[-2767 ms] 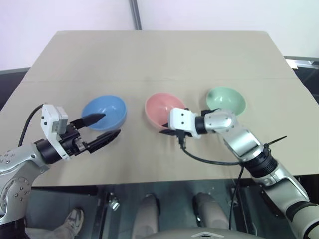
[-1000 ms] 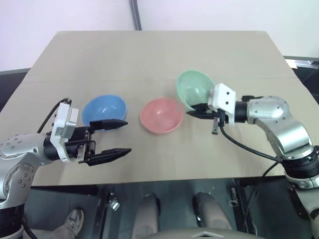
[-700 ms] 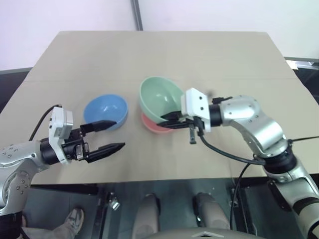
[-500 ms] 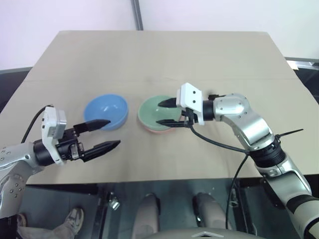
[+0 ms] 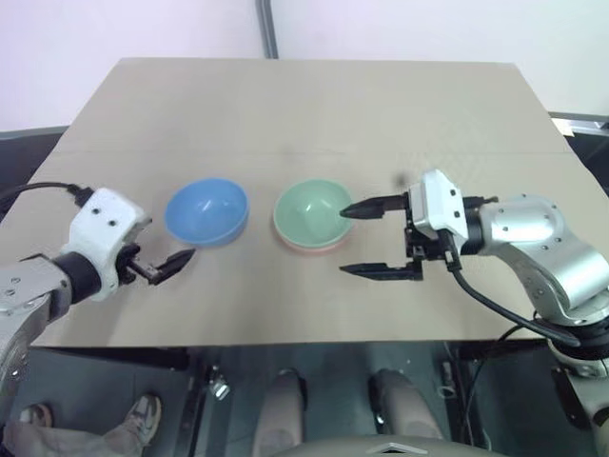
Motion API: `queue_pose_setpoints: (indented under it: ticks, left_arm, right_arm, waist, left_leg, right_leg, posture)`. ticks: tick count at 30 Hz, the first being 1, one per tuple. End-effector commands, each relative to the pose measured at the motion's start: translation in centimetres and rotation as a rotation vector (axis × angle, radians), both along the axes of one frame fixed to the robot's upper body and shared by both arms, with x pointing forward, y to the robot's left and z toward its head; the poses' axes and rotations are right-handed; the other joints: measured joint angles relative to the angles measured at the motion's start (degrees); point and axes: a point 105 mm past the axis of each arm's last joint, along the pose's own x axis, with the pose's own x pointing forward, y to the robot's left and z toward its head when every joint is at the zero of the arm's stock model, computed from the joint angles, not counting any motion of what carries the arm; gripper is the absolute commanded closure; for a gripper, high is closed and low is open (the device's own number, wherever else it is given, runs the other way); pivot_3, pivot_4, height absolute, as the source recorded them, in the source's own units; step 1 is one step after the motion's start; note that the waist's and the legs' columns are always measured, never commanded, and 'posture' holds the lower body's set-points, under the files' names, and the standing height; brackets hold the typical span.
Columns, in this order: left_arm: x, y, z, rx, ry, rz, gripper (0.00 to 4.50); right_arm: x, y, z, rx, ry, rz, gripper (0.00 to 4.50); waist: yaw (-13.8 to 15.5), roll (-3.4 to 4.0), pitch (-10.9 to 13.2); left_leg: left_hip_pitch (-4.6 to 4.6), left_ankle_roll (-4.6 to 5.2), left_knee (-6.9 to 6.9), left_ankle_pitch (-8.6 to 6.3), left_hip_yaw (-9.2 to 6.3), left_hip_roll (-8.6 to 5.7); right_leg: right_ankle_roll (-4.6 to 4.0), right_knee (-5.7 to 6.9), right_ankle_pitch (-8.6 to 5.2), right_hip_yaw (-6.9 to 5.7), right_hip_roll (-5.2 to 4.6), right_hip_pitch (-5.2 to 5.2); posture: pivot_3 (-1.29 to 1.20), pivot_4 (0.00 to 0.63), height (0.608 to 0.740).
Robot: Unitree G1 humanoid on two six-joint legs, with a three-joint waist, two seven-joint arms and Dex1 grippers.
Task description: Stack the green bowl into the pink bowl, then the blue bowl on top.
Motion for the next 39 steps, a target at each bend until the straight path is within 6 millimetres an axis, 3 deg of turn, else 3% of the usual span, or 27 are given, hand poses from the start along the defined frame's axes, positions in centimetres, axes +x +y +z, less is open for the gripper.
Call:
queue_pose_setpoints:
  ticks: [1, 5, 12, 27, 30, 37, 39]
  left_arm:
    - [0.8, -1.1, 0.4, 0.114, -0.028, -0.052, 0.00]
    - [2.1, -0.9, -0.3, 0.261, -0.012, -0.067, 0.00]
    - [3.1, -1.4, -1.2, 0.336, -0.009, -0.090, 0.00]
    - [3.3, -1.0, -2.6, 0.410, 0.031, -0.127, 0.00]
    - [3.2, -1.0, -2.5, 0.408, 0.031, -0.128, 0.87]
    - [3.1, -1.6, -2.2, 0.390, 0.009, -0.154, 4.37]
    - [3.2, -1.9, -1.9, 0.376, -0.014, -0.171, 4.47]
  right_arm:
    - [-0.3, -0.5, 1.3, 0.026, -0.050, -0.022, 0.57]
    - [-0.1, -0.7, 1.4, 0.025, -0.058, -0.048, 0.57]
    - [0.0, -1.0, 1.4, 0.023, -0.056, -0.088, 0.57]
    - [1.3, -1.1, 1.7, 0.050, 0.011, -0.194, 0.57]
    - [1.3, -1.1, 1.8, 0.053, 0.010, -0.193, 0.51]
    - [1.4, -1.2, 1.6, 0.048, 0.013, -0.198, 0.51]
    - [1.5, -1.2, 1.5, 0.047, 0.008, -0.200, 0.51]
  waist:
    - [0.0, 0.00, 0.0]
    - [0.2, 0.00, 0.0]
    - [0.3, 0.00, 0.0]
    - [0.3, -0.01, 0.0]
    - [0.3, -0.01, 0.0]
    - [0.3, -0.01, 0.0]
    - [0.3, -0.01, 0.0]
  left_leg:
    - [0.00, 0.00, 0.01, 0.00, 0.00, 0.00]
    - [-0.08, 0.00, -0.02, 0.00, -0.01, 0.00]
    - [-0.18, 0.01, -0.11, -0.01, 0.00, -0.01]
    - [-0.19, 0.01, -0.14, -0.01, 0.00, -0.01]
    - [-0.19, 0.01, -0.14, -0.01, 0.00, -0.01]
    - [-0.19, 0.01, -0.14, -0.01, 0.00, -0.01]
    - [-0.19, 0.01, -0.13, -0.01, 0.00, -0.01]
  right_leg:
    - [-0.01, 0.01, 0.01, 0.00, 0.00, 0.00]
    - [-0.04, -0.03, 0.02, 0.00, 0.00, -0.02]
    - [-0.04, -0.24, 0.03, -0.01, -0.01, -0.02]
    - [-0.04, -0.29, 0.03, -0.01, -0.01, -0.01]
    - [-0.04, -0.29, 0.03, -0.01, -0.01, -0.01]
    - [-0.03, -0.28, 0.03, -0.01, -0.01, -0.01]
    - [-0.03, -0.28, 0.03, -0.01, -0.01, -0.01]
  posture:
    - [0.00, 0.150, 0.740]
    - [0.00, 0.150, 0.740]
    - [0.00, 0.150, 0.740]
    - [0.00, 0.150, 0.740]
    - [0.00, 0.150, 0.740]
    - [0.00, 0.150, 0.740]
    - [0.00, 0.150, 0.740]
